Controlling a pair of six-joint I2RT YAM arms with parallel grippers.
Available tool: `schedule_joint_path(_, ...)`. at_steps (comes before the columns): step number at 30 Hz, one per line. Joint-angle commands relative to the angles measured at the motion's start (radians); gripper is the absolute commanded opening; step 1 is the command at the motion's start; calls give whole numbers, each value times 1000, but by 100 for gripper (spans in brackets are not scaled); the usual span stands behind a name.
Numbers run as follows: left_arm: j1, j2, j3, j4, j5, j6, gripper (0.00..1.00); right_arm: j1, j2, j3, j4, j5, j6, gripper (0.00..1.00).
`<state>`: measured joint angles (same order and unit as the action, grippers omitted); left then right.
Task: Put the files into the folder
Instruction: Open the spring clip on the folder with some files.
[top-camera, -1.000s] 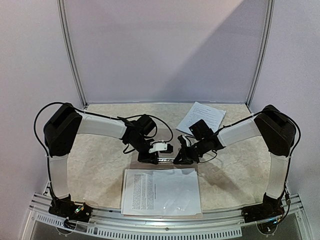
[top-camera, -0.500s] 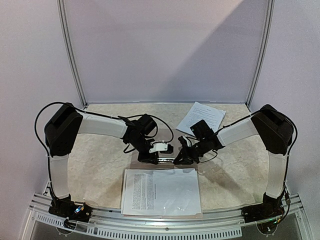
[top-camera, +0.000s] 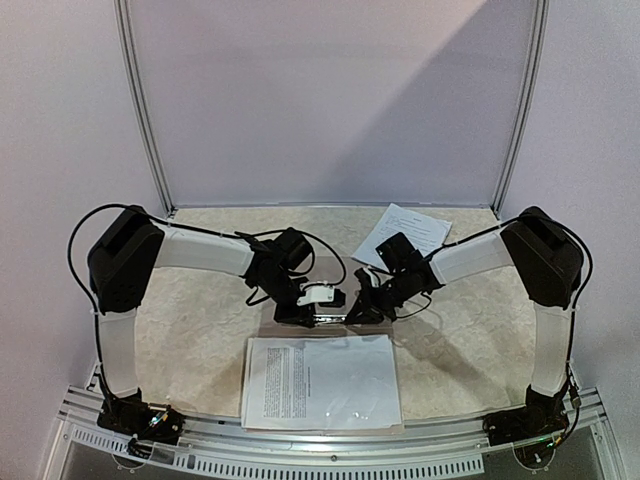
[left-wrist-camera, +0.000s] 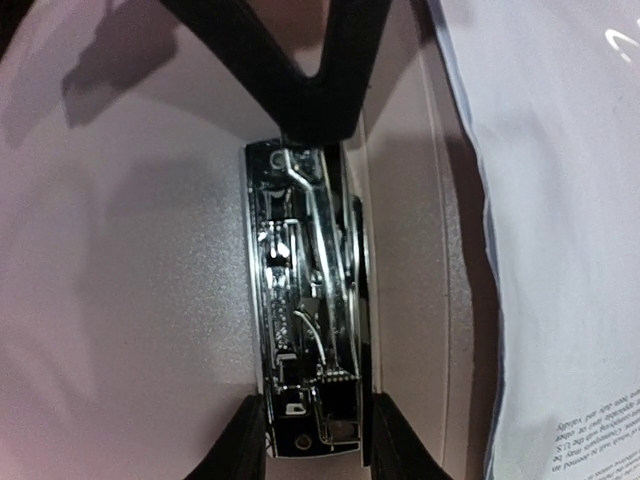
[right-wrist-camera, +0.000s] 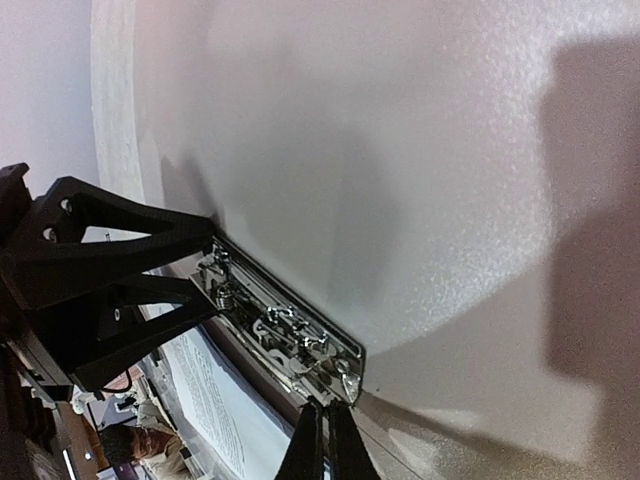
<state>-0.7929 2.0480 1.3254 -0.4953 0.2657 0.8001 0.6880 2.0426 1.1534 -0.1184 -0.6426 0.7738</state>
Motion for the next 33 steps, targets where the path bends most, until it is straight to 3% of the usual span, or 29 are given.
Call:
schedule_joint_path(1, -66, 86, -76, -102, -4, 67, 30, 9, 62, 52, 11, 216, -2, 0)
schedule_joint_path(10, -72, 83, -80, -107, 0, 77, 31, 26, 60, 66, 62, 147, 17, 1)
schedule_joint_path(21, 30, 65, 97, -175, 35, -16, 49, 39, -76, 60, 83, 6, 6, 17)
schedule_joint_path(29, 88, -6, 204, -243, 128, -36, 55, 35, -197, 52, -52, 219, -34, 22)
schedule_joint_path(33, 147, -57, 227, -284, 199, -47, 56, 39, -243, -8, -50, 355, 11, 12)
